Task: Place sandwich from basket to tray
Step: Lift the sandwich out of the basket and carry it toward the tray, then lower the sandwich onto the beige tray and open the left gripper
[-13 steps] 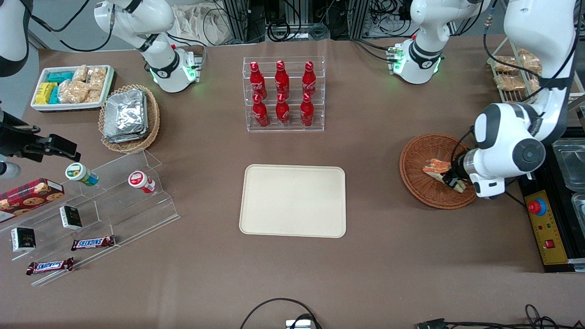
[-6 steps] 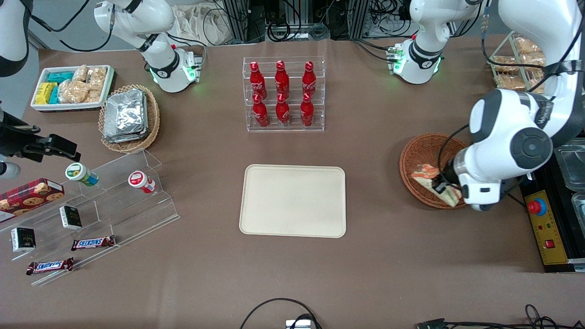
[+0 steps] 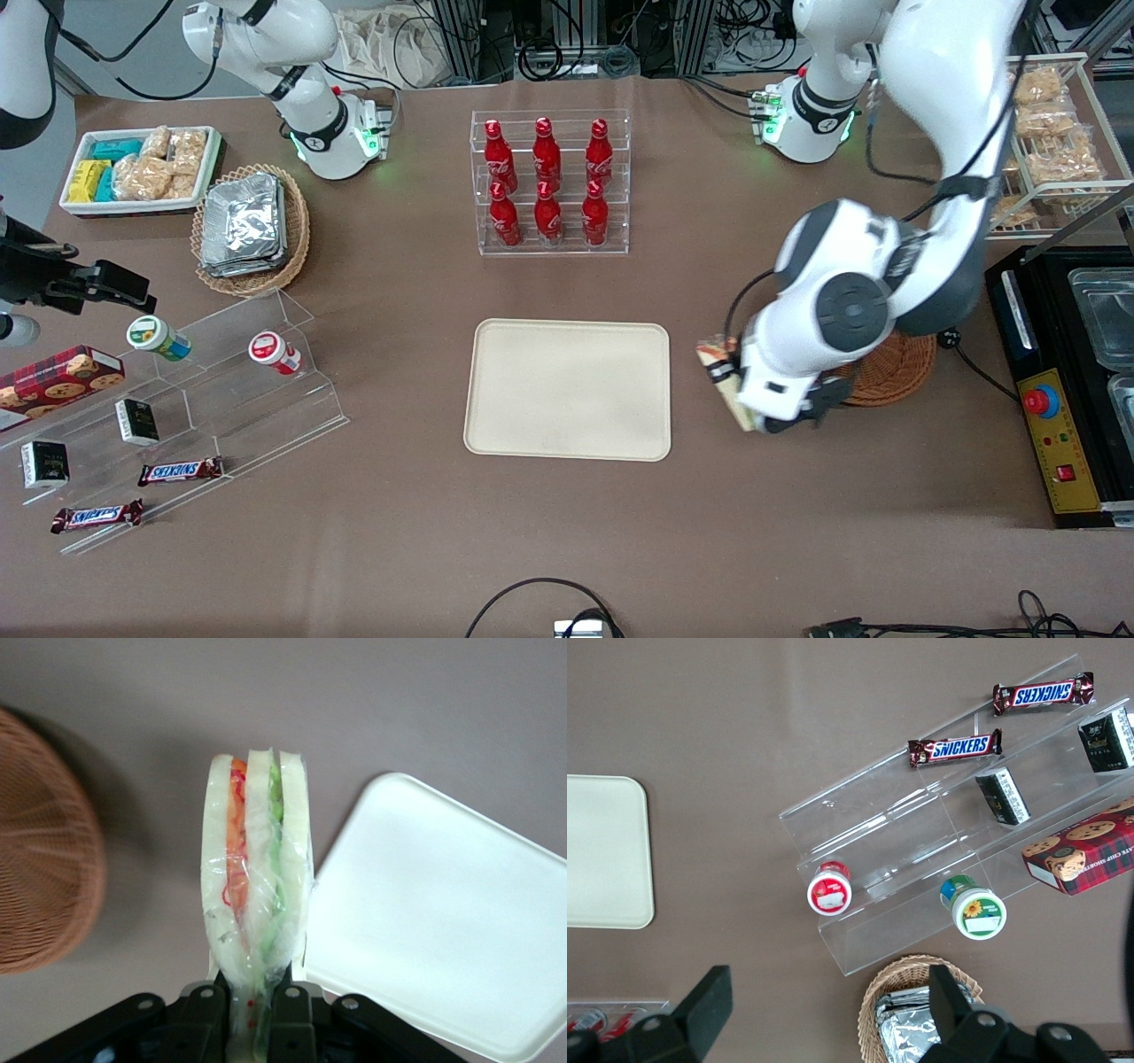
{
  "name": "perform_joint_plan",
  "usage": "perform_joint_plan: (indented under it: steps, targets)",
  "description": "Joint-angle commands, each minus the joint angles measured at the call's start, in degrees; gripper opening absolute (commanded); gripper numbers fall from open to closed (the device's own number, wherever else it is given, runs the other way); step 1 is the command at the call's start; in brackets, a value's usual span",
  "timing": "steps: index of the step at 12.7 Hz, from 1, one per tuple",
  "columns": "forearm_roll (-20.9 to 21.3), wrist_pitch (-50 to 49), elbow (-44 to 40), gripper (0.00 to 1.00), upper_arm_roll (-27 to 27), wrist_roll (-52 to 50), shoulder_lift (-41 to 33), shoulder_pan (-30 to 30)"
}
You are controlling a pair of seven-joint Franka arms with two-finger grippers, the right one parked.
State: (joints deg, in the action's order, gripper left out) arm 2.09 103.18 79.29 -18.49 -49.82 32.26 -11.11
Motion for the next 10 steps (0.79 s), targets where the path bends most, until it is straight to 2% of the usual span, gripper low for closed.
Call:
perform_joint_plan:
  steps: [1, 6, 10]
  targets:
    - [-0.24, 0.78, -8.53, 0.00, 0.56, 2.87, 8.06, -3.29]
    - [0.11, 7.37, -7.74, 0.00, 0.64, 16.40, 14.13, -7.60]
    - [0.20, 8.71, -5.30, 0.00, 0.73, 18.97, 15.55, -7.96]
